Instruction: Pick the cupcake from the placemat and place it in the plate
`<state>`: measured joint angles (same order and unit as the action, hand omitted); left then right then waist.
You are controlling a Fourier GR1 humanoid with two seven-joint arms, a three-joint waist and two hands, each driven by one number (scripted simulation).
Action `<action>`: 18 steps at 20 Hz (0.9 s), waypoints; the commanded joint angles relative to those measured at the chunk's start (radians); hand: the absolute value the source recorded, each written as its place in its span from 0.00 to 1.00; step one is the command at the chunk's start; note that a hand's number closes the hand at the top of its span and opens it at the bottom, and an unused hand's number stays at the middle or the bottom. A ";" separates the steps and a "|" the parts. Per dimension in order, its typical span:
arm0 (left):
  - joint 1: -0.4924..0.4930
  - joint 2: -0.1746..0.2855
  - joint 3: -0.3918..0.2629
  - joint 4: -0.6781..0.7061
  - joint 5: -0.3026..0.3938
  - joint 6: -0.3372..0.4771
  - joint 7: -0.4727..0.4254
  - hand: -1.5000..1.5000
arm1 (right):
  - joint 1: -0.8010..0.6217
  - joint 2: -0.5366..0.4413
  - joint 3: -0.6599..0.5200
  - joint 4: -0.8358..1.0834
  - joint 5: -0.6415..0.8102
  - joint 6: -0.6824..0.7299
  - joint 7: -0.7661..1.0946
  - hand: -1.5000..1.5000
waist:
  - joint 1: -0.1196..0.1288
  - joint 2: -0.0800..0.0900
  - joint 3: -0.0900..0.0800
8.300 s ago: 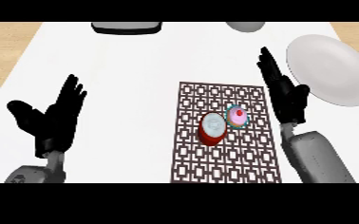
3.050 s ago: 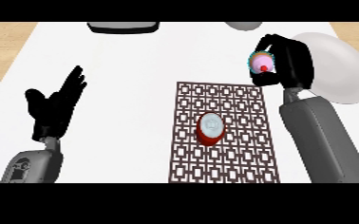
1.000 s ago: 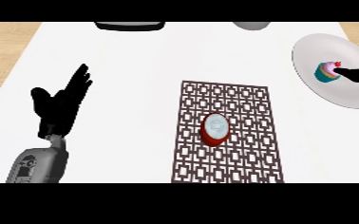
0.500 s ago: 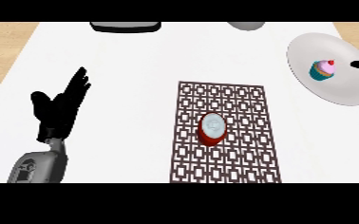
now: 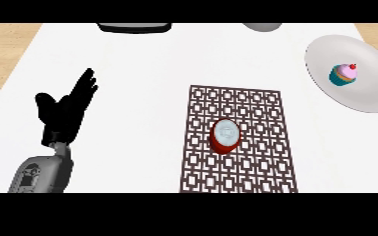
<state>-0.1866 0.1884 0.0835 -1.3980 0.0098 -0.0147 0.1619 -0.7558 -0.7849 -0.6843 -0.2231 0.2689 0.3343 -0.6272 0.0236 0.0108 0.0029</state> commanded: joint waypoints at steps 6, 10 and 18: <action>-0.008 -0.011 -0.015 -0.007 -0.019 0.003 0.004 0.50 | 0.039 -0.073 -0.017 0.032 -0.031 0.039 -0.037 0.00 | 0.011 0.004 0.001; -0.011 -0.008 -0.005 -0.007 -0.009 -0.002 0.004 0.50 | 0.070 -0.138 -0.021 0.048 -0.027 0.053 -0.031 0.00 | 0.017 0.008 0.003; 0.016 -0.008 0.004 -0.006 -0.014 -0.001 -0.041 0.50 | 0.153 -0.116 0.012 0.057 0.006 0.020 -0.109 0.00 | 0.020 0.009 0.004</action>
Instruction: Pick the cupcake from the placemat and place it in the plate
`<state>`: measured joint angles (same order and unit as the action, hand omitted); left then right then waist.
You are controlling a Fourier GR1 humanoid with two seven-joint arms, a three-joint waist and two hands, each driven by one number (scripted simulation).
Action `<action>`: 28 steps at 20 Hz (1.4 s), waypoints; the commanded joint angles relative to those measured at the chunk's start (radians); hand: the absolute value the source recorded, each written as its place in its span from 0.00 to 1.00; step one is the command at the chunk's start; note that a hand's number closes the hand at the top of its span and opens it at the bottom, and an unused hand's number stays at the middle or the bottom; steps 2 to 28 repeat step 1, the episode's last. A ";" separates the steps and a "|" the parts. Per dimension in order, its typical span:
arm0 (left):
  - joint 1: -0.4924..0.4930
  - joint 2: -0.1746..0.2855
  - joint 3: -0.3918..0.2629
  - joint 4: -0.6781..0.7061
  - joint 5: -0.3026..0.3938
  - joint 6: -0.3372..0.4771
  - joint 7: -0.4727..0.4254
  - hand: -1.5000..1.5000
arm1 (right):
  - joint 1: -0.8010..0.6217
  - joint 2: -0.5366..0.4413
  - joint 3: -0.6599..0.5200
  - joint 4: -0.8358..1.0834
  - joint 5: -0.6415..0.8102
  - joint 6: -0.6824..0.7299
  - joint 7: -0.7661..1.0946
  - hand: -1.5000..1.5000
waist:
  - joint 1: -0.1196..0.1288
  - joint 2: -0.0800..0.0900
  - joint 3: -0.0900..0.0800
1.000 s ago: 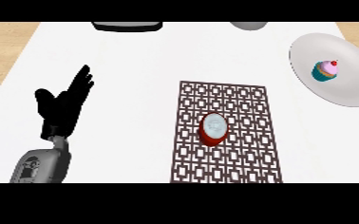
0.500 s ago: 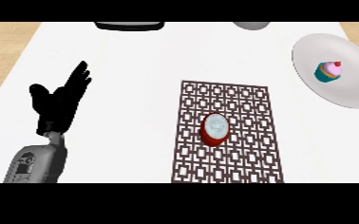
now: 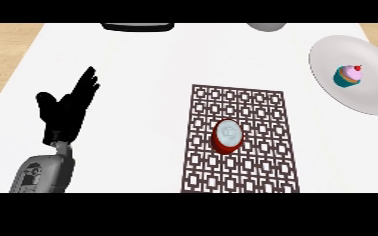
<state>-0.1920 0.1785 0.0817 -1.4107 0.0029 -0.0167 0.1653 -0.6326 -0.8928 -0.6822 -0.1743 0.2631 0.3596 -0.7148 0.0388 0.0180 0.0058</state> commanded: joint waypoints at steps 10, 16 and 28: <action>-0.001 0.025 0.024 0.014 0.013 -0.018 -0.004 0.50 | 0.038 -0.020 0.002 0.015 0.004 0.005 -0.017 0.00 | 0.001 0.001 0.001; -0.001 0.025 0.024 0.014 0.013 -0.018 -0.004 0.50 | 0.038 -0.020 0.002 0.015 0.004 0.005 -0.017 0.00 | 0.001 0.001 0.001; -0.001 0.025 0.024 0.014 0.013 -0.018 -0.004 0.50 | 0.038 -0.020 0.002 0.015 0.004 0.005 -0.017 0.00 | 0.001 0.001 0.001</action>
